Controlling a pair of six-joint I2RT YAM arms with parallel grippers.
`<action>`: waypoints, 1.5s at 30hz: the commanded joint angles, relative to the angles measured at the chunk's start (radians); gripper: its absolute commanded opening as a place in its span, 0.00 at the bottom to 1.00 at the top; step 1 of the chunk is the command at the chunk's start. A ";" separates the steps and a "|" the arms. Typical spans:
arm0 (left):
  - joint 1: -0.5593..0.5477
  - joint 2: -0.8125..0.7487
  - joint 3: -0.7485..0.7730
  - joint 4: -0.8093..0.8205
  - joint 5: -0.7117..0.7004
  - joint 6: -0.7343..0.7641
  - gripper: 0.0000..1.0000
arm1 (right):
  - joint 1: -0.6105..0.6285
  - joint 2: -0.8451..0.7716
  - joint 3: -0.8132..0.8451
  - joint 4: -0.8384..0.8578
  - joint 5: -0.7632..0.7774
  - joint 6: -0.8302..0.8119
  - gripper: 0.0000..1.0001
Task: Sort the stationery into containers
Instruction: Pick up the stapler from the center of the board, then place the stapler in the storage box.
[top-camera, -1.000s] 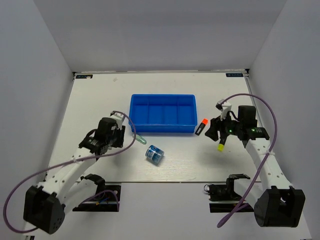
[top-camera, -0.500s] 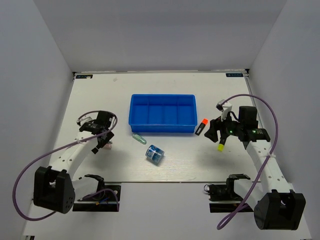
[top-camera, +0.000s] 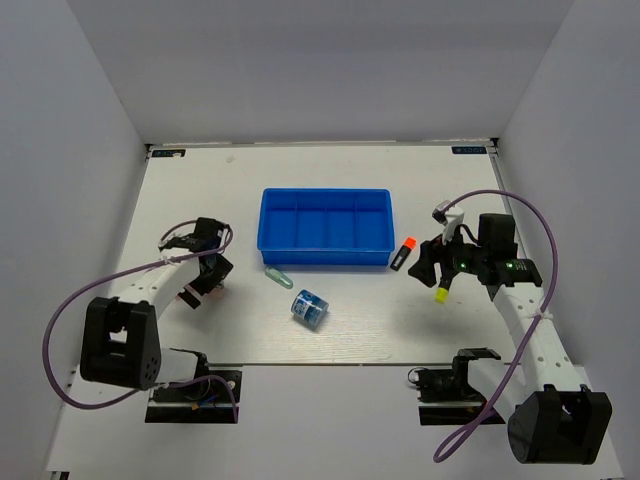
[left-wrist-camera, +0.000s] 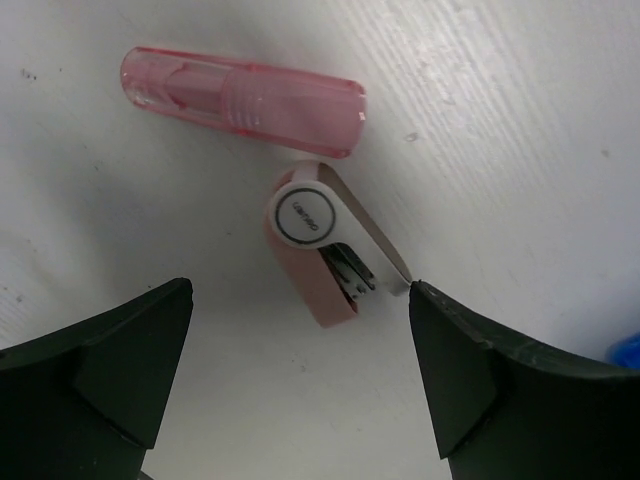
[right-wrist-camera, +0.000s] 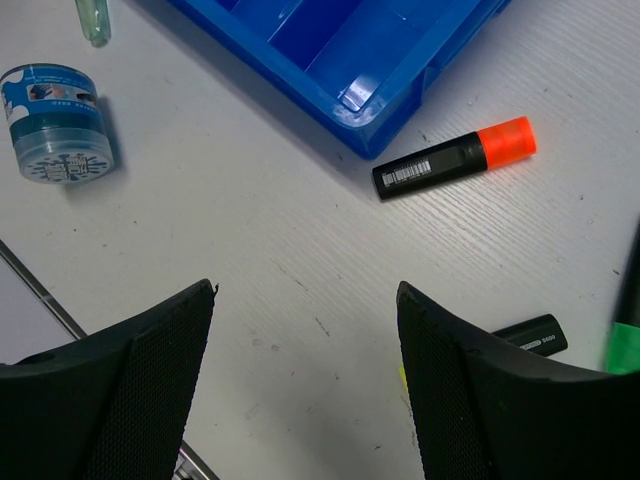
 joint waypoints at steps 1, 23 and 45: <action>0.015 0.015 -0.035 0.053 0.015 -0.087 0.99 | -0.004 -0.008 0.024 -0.015 -0.034 -0.023 0.76; -0.096 -0.078 -0.017 0.064 -0.039 -0.040 0.00 | -0.012 -0.017 0.025 -0.023 -0.039 -0.024 0.76; -0.280 0.592 1.011 -0.089 0.223 0.503 0.13 | -0.023 -0.008 0.025 -0.023 -0.031 -0.021 0.76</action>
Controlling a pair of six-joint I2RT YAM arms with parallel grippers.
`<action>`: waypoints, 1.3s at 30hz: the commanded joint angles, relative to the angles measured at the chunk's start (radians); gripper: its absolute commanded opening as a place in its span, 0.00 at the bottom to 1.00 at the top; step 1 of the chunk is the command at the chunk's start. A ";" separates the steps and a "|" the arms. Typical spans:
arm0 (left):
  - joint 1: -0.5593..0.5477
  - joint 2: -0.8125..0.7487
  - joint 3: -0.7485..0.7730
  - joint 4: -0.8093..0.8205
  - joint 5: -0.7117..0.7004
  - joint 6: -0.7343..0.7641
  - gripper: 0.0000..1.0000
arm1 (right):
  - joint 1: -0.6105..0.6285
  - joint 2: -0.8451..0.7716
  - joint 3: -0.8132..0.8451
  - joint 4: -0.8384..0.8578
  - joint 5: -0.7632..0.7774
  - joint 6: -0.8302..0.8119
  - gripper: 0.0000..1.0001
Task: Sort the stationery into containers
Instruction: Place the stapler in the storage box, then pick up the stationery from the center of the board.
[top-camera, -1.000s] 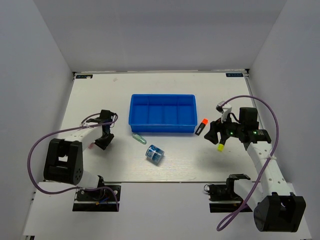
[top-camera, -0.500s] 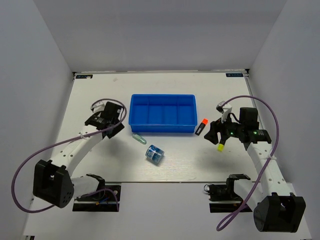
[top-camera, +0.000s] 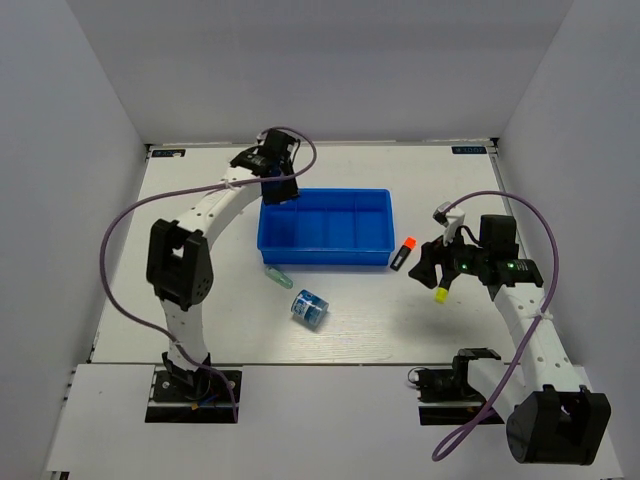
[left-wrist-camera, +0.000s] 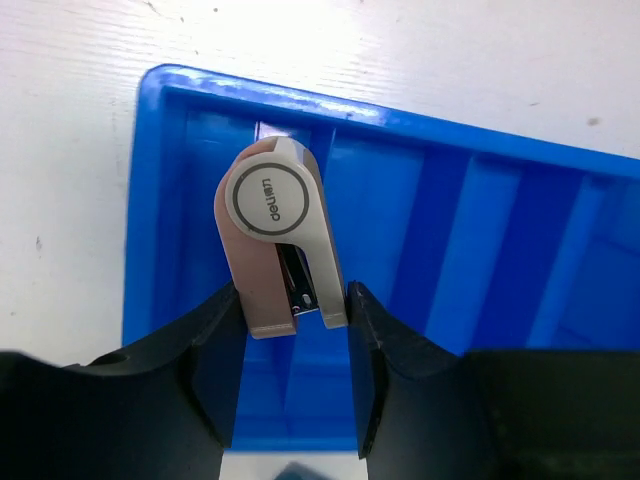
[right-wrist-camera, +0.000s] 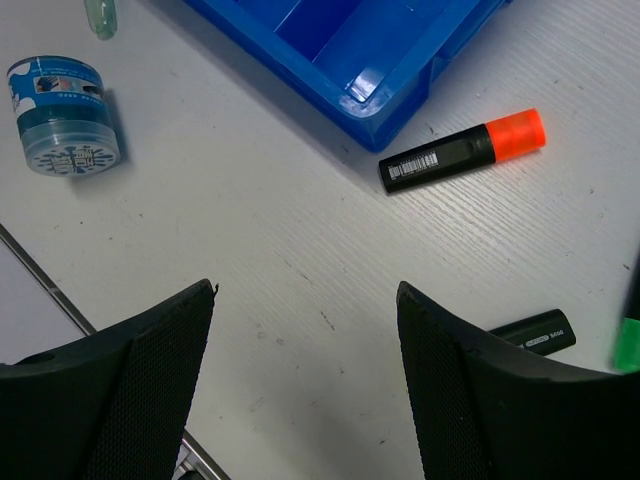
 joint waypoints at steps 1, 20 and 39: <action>-0.003 0.048 0.084 -0.121 0.001 0.061 0.14 | -0.009 -0.007 0.025 0.002 -0.010 -0.006 0.76; 0.002 0.013 0.013 -0.137 0.016 0.080 0.70 | -0.012 0.004 0.031 -0.007 -0.025 -0.011 0.78; 0.558 -0.543 -0.754 -0.190 0.042 0.207 0.85 | -0.003 0.015 0.057 -0.075 -0.130 -0.072 0.42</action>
